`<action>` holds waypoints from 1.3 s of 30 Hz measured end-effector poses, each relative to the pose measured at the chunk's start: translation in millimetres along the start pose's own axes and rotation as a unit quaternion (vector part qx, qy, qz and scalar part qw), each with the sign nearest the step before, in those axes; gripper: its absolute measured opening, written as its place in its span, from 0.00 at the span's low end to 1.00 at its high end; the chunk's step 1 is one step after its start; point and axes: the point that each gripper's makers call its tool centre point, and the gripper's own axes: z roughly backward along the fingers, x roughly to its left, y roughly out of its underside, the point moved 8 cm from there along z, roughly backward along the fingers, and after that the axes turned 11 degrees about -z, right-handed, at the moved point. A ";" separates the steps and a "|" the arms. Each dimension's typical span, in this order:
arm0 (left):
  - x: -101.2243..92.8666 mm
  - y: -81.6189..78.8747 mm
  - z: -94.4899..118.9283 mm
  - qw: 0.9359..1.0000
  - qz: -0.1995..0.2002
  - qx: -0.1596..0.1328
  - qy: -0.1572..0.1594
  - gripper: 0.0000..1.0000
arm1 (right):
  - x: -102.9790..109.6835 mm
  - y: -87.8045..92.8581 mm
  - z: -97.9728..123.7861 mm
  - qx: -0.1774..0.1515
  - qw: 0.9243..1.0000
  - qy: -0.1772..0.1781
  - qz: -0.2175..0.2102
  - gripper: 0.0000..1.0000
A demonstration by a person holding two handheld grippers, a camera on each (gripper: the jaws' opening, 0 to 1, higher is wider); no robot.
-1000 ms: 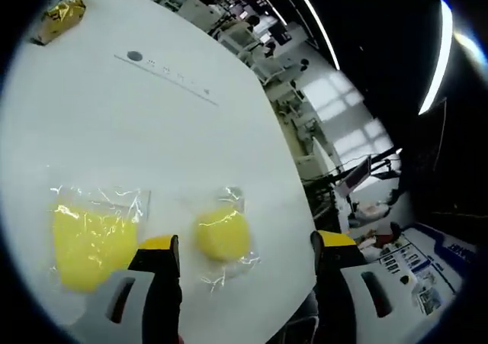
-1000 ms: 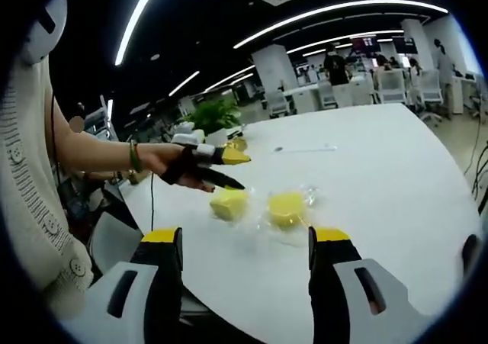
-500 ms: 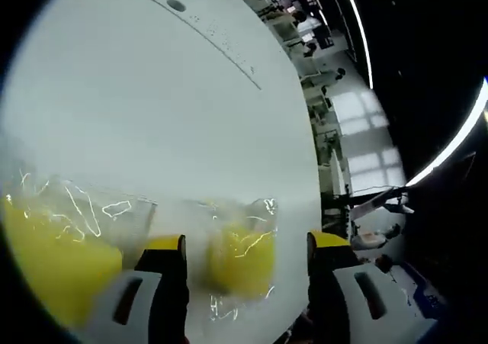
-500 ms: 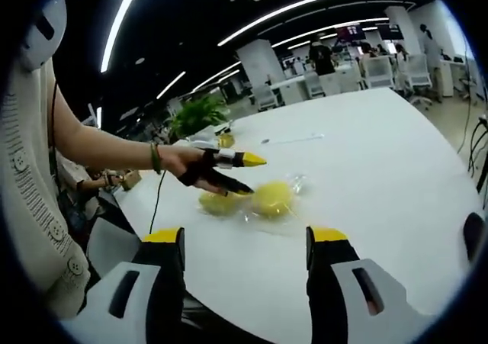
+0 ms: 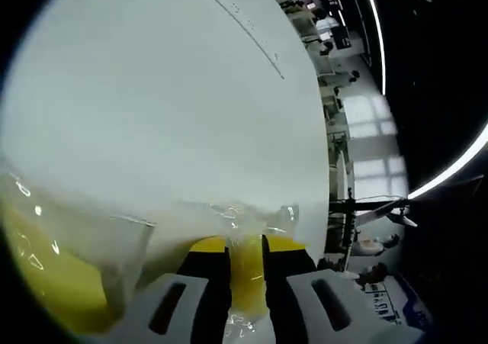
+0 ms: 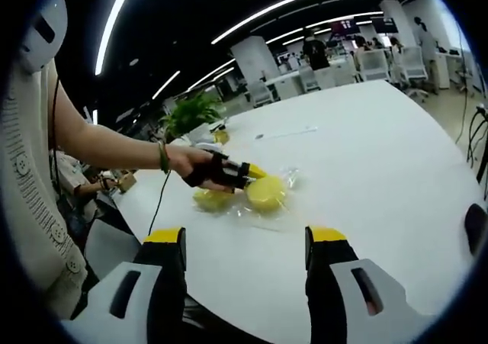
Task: Compare the silicone blocks by pressing each to a similar depth, holding the contact briefly, and releasing to observe deformation and rebound differences across the visible hardness samples.
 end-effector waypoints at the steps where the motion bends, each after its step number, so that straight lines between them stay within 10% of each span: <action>1: -1.1 0.1 -0.2 1.000 0.000 0.002 0.002 0.04 | -0.1 0.3 -0.2 -0.001 1.000 -0.001 -0.001 0.58; 13: -23.3 -2.8 4.2 0.989 -0.145 -0.008 0.010 0.00 | 1.4 -0.7 -1.5 -0.002 1.000 -0.002 0.001 0.57; 25: -87.2 5.7 22.2 0.941 -0.330 -0.040 0.055 0.00 | 10.3 -4.1 2.9 -0.008 1.000 -0.005 0.020 0.56; 32: -110.8 22.9 35.0 0.901 -0.427 -0.033 0.063 0.00 | 18.7 -3.8 8.3 -0.014 0.999 -0.006 0.036 0.57; 39: -119.4 33.8 45.2 0.895 -0.441 -0.022 0.071 0.00 | 24.7 -3.9 14.9 -0.016 0.998 -0.002 0.054 0.57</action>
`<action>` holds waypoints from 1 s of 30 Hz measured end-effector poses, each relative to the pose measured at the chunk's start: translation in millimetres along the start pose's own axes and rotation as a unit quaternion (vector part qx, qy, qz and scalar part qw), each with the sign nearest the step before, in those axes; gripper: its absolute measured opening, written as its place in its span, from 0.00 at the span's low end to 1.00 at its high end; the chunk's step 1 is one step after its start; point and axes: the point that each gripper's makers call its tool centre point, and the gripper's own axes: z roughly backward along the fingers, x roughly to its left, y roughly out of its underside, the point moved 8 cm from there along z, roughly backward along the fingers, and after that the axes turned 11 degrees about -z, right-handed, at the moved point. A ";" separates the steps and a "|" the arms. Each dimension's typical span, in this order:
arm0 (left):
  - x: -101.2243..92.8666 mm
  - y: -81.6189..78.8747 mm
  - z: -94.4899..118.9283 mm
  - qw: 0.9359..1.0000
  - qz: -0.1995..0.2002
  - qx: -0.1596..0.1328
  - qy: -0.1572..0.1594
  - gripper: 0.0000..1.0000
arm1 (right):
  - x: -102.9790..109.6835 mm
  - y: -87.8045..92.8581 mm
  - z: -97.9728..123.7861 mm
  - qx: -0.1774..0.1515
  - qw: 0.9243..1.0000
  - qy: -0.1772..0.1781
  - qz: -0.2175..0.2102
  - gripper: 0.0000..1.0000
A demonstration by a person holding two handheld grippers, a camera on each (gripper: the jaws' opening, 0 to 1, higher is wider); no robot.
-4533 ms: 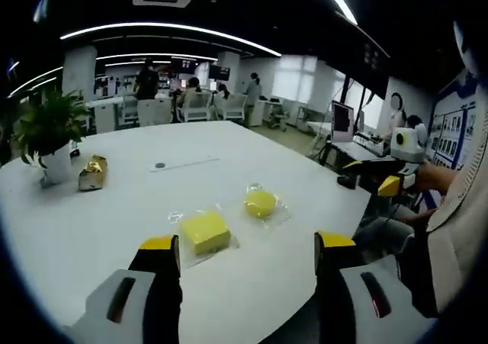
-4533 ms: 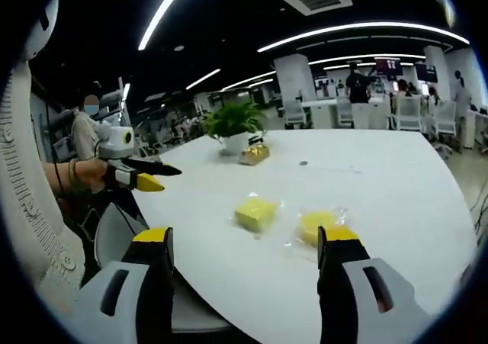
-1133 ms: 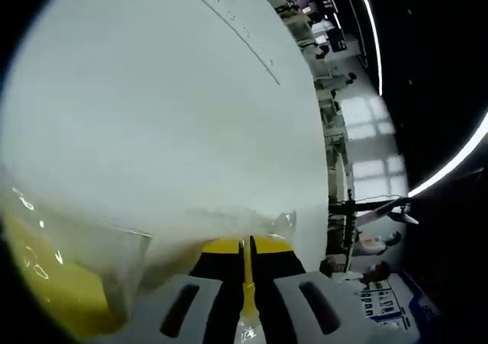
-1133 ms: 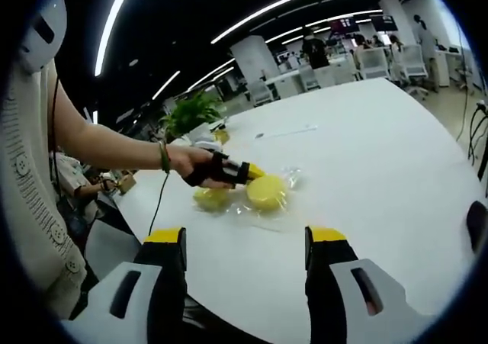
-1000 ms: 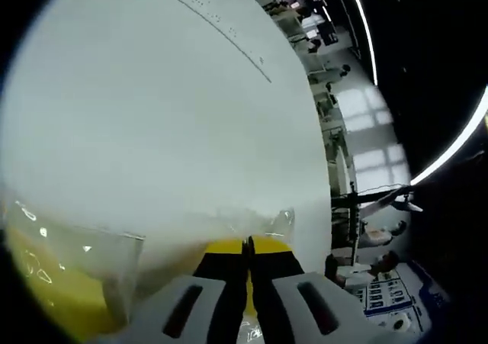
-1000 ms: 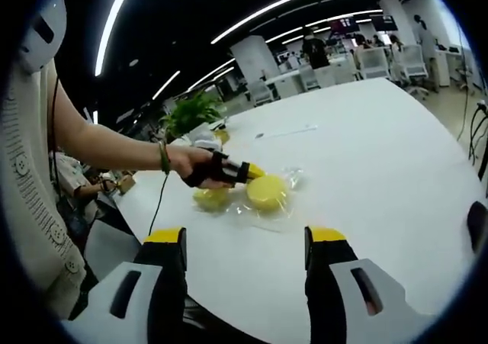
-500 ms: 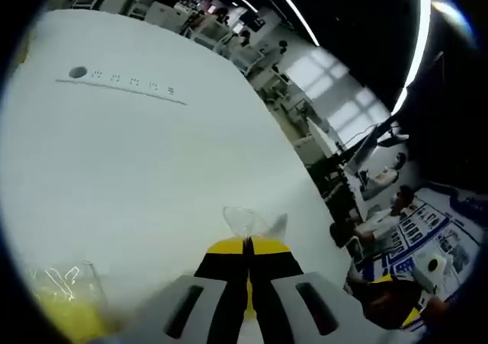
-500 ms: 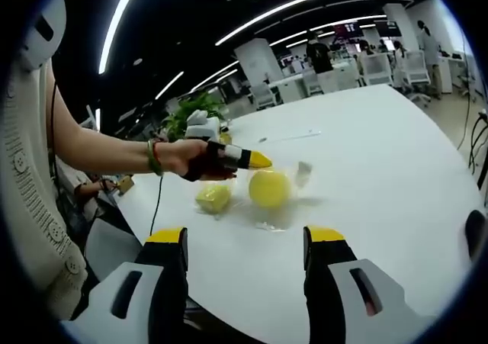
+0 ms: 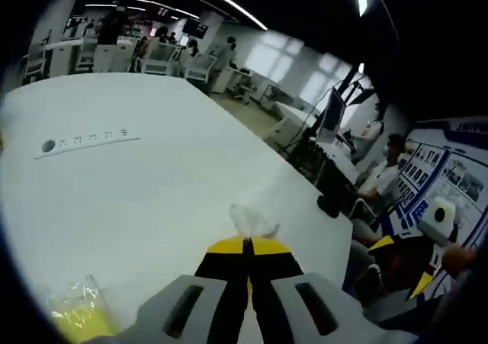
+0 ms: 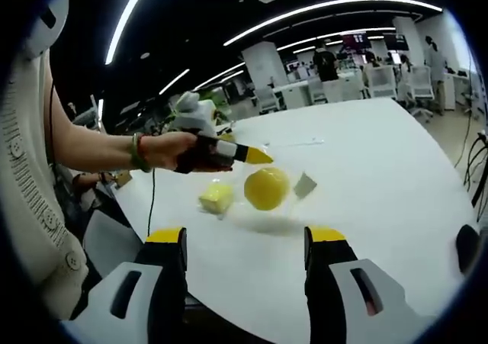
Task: Compare the silicone blocks by pressing each to a similar depth, holding the contact briefly, and releasing to observe deformation and rebound differences across the visible hardness samples.
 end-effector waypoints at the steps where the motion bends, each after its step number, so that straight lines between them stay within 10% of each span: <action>1: -2.4 -0.6 1.9 1.000 -0.007 0.001 0.000 0.00 | 0.8 -1.1 0.7 -0.002 1.000 0.001 0.002 0.57; 30: -45.2 -27.7 117.5 0.992 -0.116 -0.033 0.019 0.00 | 43.7 -30.3 -19.3 0.006 0.993 -0.031 0.113 0.66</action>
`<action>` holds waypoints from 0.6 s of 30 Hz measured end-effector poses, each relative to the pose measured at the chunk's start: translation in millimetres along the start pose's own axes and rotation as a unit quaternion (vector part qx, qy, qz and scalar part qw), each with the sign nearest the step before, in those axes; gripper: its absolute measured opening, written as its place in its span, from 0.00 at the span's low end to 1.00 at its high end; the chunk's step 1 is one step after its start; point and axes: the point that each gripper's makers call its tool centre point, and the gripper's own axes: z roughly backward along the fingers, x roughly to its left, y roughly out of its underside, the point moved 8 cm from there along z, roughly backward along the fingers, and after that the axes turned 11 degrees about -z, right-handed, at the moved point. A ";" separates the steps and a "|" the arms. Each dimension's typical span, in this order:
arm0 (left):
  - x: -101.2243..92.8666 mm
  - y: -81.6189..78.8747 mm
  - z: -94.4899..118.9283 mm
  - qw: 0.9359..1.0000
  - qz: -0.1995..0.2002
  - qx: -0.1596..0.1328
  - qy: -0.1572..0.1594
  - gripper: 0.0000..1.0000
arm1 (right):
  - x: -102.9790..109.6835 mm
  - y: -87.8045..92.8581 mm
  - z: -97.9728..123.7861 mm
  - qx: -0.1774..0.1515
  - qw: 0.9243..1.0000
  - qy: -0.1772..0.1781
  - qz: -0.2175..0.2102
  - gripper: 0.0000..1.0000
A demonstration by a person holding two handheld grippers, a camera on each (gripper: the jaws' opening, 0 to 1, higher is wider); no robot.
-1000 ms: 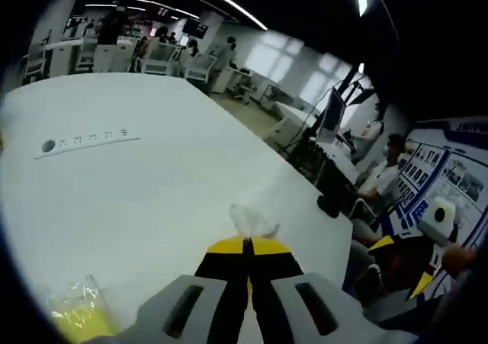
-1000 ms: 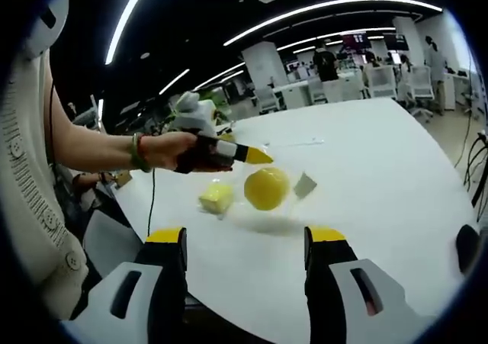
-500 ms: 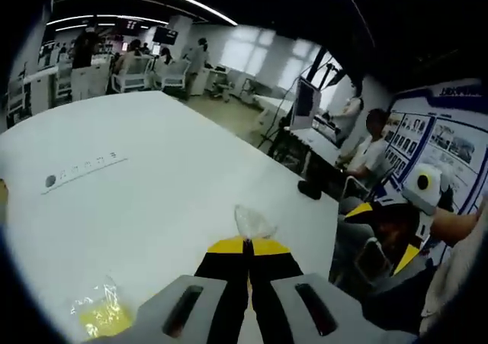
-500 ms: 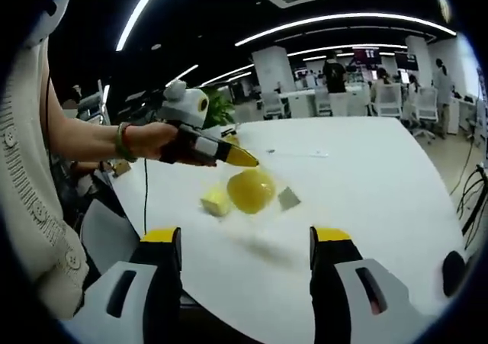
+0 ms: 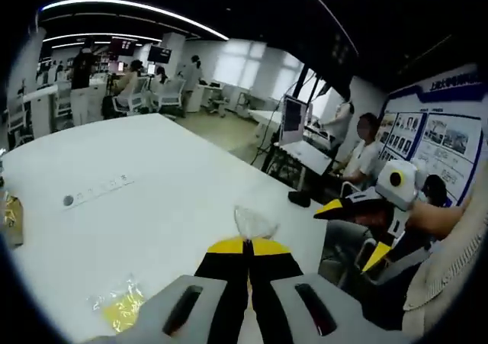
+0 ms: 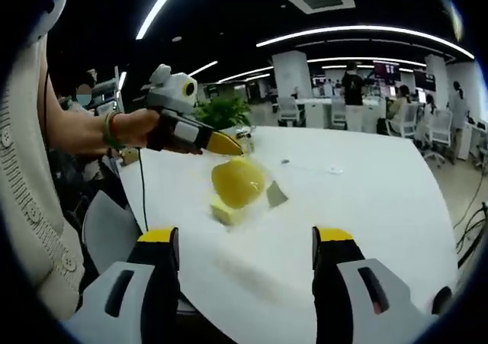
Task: Compare the silicone blocks by pressing each to a similar depth, holding the contact briefly, and releasing to observe deformation and rebound differences across the visible hardness samples.
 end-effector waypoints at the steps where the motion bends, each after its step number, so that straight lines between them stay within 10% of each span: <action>1: -0.2 -0.1 5.1 1.000 0.000 -0.002 0.000 0.00 | 2.3 -1.1 -3.3 0.002 1.000 -0.003 0.003 0.66; 18: -7.0 11.2 72.0 1.000 -0.002 -0.007 -0.022 0.00 | 36.0 -7.8 -50.6 0.029 0.997 -0.054 0.053 0.70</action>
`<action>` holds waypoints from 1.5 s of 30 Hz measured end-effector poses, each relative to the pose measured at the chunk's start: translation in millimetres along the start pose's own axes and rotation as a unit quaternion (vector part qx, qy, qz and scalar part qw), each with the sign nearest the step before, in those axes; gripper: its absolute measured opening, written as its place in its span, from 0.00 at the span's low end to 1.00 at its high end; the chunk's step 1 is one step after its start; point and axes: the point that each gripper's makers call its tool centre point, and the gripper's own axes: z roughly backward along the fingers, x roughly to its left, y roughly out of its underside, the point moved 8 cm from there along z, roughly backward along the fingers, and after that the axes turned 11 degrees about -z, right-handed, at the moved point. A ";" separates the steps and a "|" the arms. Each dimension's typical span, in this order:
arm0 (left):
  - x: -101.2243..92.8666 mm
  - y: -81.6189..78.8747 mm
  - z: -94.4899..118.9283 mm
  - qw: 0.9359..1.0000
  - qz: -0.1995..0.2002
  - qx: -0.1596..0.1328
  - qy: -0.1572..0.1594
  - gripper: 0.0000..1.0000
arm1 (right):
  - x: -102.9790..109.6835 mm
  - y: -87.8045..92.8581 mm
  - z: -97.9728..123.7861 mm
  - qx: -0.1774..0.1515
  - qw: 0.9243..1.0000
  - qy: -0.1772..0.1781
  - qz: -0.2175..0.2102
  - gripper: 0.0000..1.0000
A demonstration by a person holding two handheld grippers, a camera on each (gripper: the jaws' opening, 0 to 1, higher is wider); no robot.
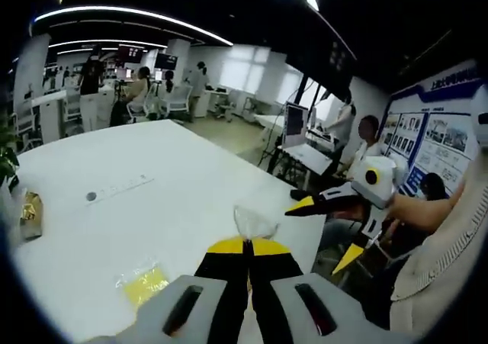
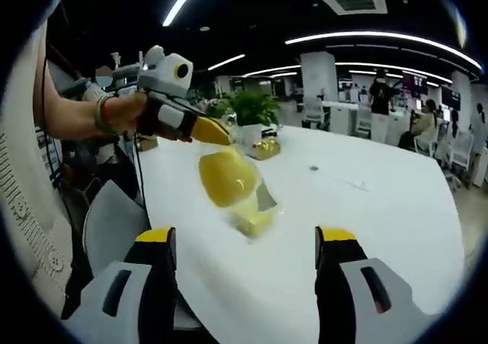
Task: Compare the silicone blocks by pressing each to a similar depth, holding the contact briefly, and releasing to observe deformation and rebound differences across the visible hardness samples.
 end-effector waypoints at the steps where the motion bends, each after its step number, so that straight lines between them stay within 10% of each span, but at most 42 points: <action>1: -0.9 1.4 3.2 1.000 -0.001 0.001 -0.001 0.00 | 1.6 -0.5 -4.2 0.003 1.000 -0.006 0.003 0.70; 28: -9.7 6.6 9.3 1.000 -0.009 0.014 0.011 0.00 | 21.5 -17.6 -94.1 0.101 0.984 -0.130 0.073 0.71; 45: -8.4 5.8 0.0 0.999 -0.016 0.028 0.026 0.00 | 26.9 -19.8 -116.2 0.108 0.974 -0.163 0.114 0.48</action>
